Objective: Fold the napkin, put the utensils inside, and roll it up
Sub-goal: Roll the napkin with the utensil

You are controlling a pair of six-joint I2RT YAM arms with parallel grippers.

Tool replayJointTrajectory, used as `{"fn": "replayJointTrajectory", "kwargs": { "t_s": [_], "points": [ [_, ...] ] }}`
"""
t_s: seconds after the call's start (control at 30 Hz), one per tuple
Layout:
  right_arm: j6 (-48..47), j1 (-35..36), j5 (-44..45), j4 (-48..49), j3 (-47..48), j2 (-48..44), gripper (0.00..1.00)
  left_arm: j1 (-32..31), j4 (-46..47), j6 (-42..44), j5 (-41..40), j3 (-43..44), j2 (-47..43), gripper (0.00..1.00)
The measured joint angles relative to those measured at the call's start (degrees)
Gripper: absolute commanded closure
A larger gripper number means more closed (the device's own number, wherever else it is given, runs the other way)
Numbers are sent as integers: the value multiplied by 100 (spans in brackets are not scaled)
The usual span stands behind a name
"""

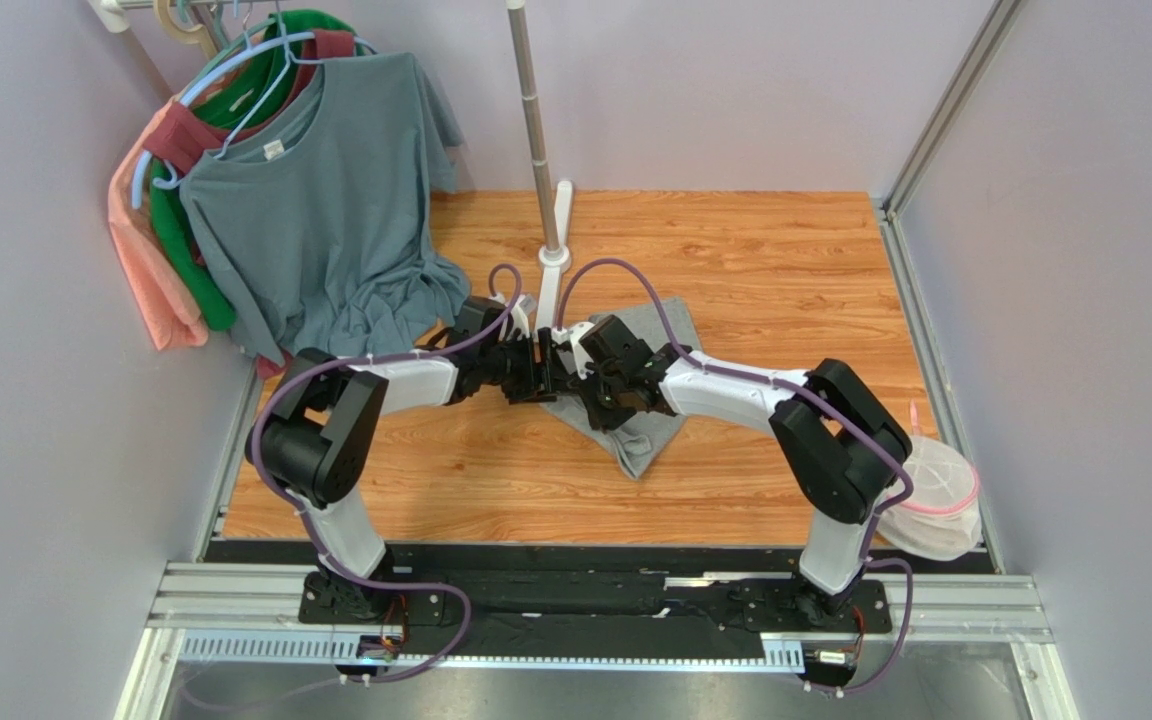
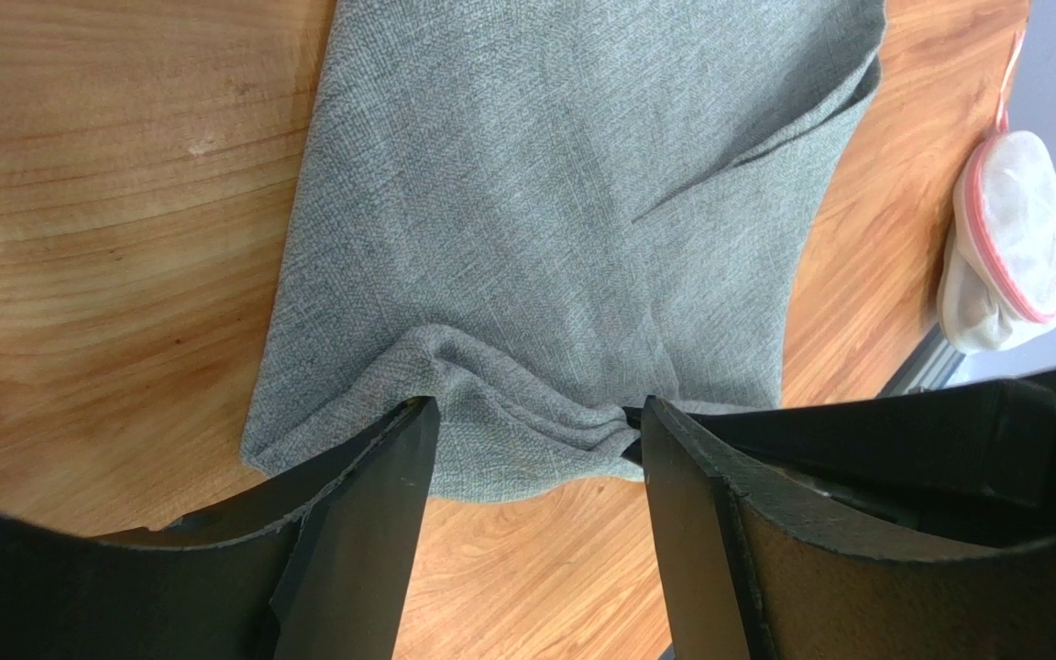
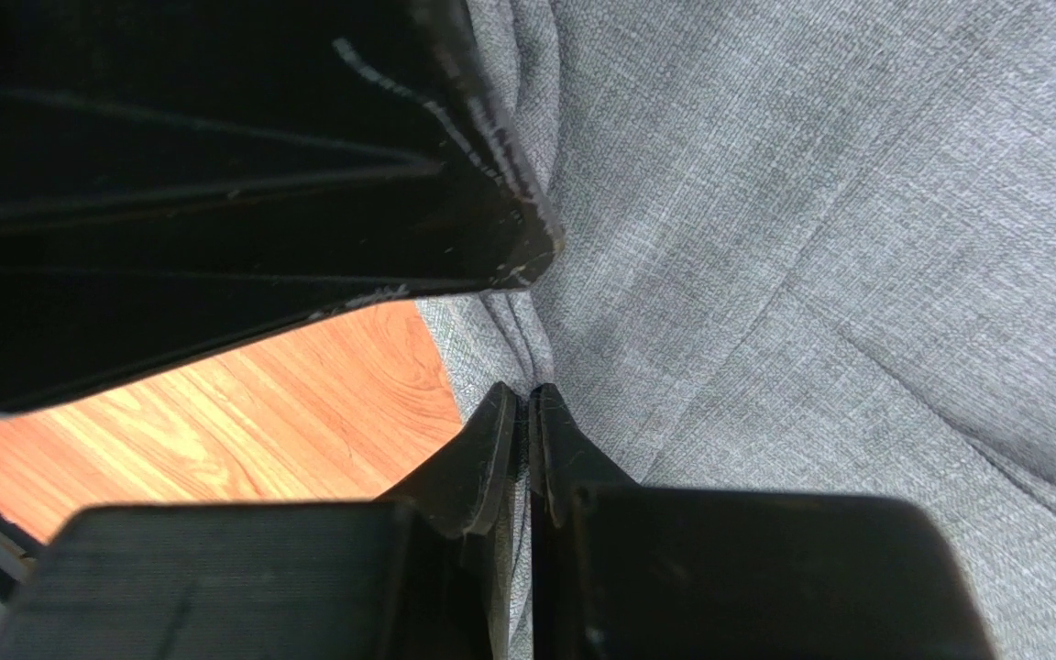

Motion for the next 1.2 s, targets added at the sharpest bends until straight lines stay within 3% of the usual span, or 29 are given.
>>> {"fn": "replayJointTrajectory", "kwargs": {
  "t_s": [0.23, 0.7, 1.2],
  "points": [
    [85, -264, -684, 177, 68, 162, 100, 48, -234, 164, -413, -101, -345, 26],
    [214, -688, -1950, 201, 162, 470, 100, 245, -549, 896, -1405, -1108, -1484, 24],
    [210, -721, -2371, 149, 190, 577, 100, 413, -144, 1300, -1384, -728, -909, 32]
  ]
}}
